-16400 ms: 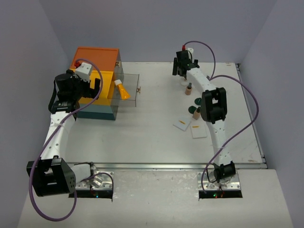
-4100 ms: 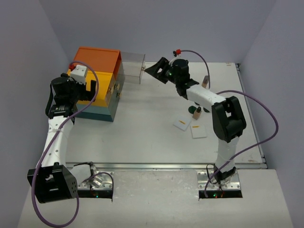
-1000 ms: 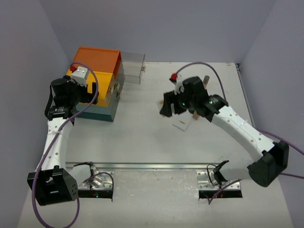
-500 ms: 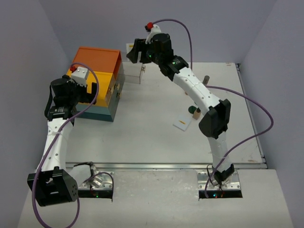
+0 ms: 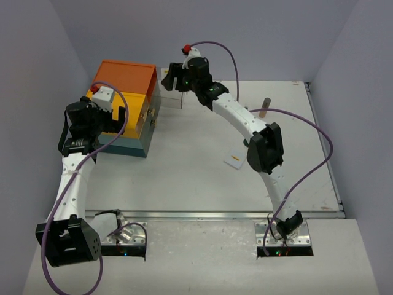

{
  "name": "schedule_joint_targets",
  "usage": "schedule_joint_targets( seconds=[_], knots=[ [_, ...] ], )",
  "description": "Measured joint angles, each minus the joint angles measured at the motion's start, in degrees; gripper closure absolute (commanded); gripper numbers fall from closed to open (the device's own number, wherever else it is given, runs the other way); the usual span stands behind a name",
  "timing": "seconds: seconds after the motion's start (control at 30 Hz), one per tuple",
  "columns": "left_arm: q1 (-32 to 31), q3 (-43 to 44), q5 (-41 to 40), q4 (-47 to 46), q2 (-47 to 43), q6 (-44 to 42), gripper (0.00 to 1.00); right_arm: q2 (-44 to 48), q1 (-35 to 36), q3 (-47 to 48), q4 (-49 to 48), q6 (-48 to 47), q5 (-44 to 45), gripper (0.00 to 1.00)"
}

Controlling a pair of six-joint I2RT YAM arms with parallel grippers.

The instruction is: Organize the makeup

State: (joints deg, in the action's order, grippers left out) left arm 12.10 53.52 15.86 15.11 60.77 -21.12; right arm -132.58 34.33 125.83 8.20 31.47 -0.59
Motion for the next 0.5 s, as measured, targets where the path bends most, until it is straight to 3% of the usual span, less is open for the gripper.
schedule_joint_targets(
  seconds=[0.4,0.5],
  knots=[
    [0.0,0.0,-0.2,-1.1,0.7,0.0,0.0,-4.9,3.1,4.6,-4.0,-2.9,2.9,0.63],
    [0.0,3.3,-0.2,-0.7,4.1,0.7,0.0,-5.2,4.3,4.7,-4.5,-3.6,3.6,0.63]
  ],
)
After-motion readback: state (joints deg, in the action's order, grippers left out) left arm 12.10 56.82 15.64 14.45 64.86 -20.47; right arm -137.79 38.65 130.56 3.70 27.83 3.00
